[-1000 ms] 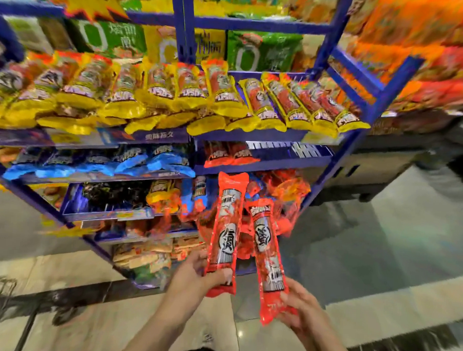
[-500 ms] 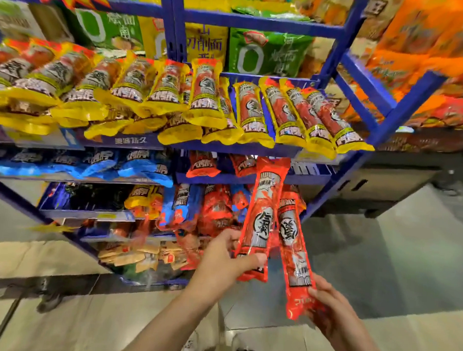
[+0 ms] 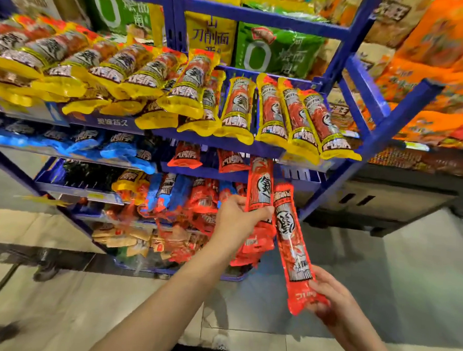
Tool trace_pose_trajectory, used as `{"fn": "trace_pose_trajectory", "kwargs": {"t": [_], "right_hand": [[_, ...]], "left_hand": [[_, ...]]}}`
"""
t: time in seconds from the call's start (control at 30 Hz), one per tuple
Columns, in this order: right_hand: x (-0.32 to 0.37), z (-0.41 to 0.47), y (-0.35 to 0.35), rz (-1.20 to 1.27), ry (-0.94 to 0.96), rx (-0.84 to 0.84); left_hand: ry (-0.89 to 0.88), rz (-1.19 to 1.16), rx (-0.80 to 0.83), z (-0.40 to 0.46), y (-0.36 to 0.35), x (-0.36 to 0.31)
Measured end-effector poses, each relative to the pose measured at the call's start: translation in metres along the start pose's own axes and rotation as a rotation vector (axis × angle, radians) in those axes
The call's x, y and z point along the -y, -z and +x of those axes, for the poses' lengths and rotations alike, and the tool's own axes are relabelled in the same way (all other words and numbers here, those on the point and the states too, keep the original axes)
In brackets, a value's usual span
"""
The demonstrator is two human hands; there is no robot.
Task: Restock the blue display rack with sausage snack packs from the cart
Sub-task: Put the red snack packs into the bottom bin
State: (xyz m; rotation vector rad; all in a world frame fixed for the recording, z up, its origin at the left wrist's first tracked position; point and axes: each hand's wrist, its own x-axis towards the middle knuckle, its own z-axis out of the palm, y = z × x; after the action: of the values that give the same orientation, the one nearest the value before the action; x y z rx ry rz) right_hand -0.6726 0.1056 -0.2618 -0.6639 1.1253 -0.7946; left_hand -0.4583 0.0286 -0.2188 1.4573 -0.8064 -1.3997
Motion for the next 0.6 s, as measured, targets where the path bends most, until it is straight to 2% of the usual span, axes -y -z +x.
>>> {"fn": "trace_pose_trajectory", "kwargs": {"t": [0.3, 0.47, 0.6], "right_hand": [[0.003, 0.009, 0.012, -0.063, 0.019, 0.036], [0.002, 0.017, 0.009, -0.047, 0.042, 0.045], [0.001, 0.018, 0.007, -0.026, 0.054, 0.049]], "left_hand": [[-0.031, -0.033, -0.226, 0.027, 0.016, -0.017], [-0.037, -0.036, -0.270, 0.030, 0.024, -0.023], [0.013, -0.064, -0.234, 0.022, 0.026, -0.015]]}}
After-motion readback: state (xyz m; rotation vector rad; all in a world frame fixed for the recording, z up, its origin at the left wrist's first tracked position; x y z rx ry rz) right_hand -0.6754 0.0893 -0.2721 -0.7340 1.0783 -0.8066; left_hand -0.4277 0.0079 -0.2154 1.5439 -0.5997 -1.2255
